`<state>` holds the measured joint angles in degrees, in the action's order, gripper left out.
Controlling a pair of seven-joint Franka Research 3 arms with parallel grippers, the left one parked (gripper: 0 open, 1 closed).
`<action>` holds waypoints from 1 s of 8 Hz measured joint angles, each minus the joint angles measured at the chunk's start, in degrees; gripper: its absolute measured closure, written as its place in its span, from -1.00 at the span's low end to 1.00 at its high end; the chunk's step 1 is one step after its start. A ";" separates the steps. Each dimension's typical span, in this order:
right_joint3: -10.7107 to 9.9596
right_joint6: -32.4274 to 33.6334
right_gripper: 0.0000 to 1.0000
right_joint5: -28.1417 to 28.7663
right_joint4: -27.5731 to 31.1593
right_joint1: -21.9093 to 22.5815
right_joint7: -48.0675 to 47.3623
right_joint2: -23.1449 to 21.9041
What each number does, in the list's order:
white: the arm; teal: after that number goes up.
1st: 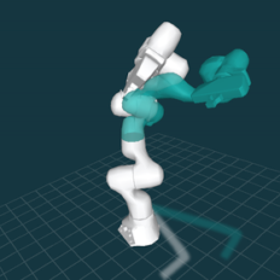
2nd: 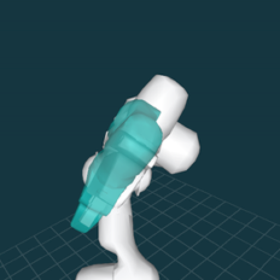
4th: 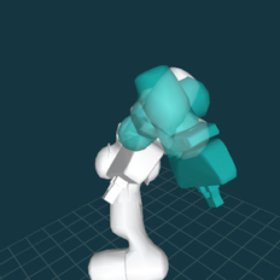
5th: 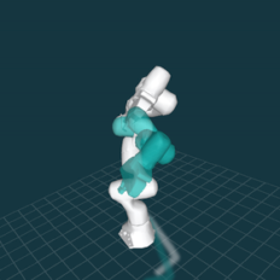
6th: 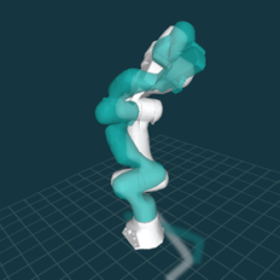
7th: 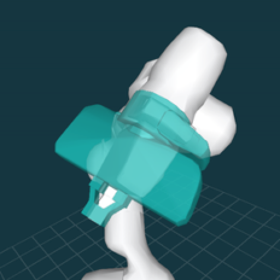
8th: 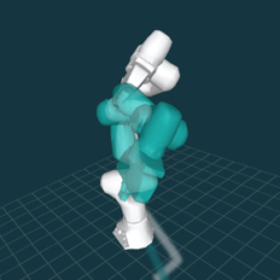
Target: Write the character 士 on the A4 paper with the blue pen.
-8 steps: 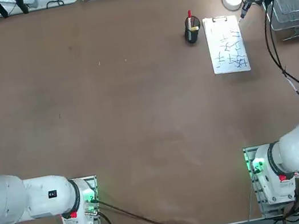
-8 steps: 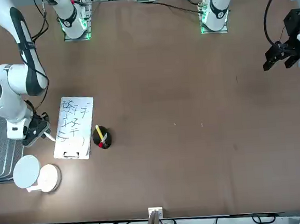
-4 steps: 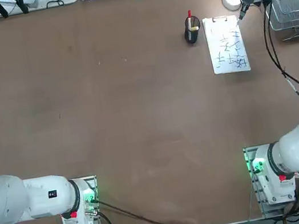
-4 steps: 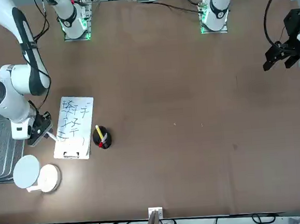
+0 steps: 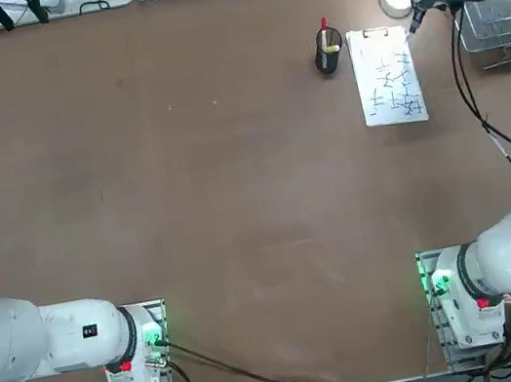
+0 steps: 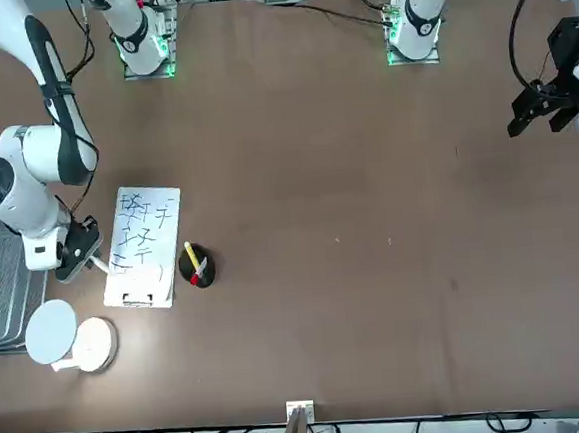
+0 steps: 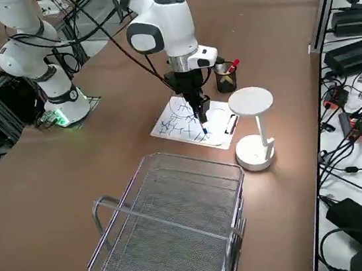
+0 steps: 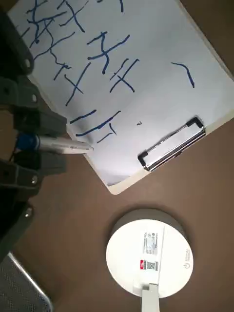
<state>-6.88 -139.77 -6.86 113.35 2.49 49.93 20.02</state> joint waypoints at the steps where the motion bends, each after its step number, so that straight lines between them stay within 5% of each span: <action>1: -0.03 -0.50 0.59 -0.15 0.09 -0.01 0.24 0.18; 8: -0.17 -2.77 0.59 -0.19 1.23 -0.05 0.62 1.17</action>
<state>-7.05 -142.53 -7.04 114.58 2.44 50.56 21.19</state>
